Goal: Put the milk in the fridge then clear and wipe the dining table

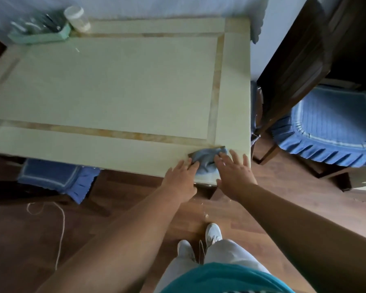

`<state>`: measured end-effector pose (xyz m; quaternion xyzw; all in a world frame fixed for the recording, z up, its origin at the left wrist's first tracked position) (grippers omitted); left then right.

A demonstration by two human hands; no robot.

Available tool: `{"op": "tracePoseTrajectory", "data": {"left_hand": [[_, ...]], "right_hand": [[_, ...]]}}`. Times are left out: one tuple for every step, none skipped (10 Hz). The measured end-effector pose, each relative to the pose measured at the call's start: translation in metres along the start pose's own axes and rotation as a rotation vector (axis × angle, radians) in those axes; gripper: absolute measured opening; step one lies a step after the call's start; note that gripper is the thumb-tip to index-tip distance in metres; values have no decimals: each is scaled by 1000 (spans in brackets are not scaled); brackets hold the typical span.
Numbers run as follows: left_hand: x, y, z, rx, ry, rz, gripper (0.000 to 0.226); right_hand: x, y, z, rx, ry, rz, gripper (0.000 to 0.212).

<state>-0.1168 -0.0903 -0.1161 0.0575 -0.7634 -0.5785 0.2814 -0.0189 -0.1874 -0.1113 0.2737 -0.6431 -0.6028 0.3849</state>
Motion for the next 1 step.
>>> {"op": "tracePoseTrajectory", "data": {"left_hand": [[12,24,11,143,47,-137,78]], "right_hand": [[-8,21,23,-90,1,-35,68]]}}
Point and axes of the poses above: each hand's wrist, its own x-axis away from the middle knuckle, its own y-axis out of the back of the hand, z = x × y, the point moved 9 cm from there along -x, towards the middle knuckle, and after that the axes turned 12 degrees about -z, right-handed, at the moved point
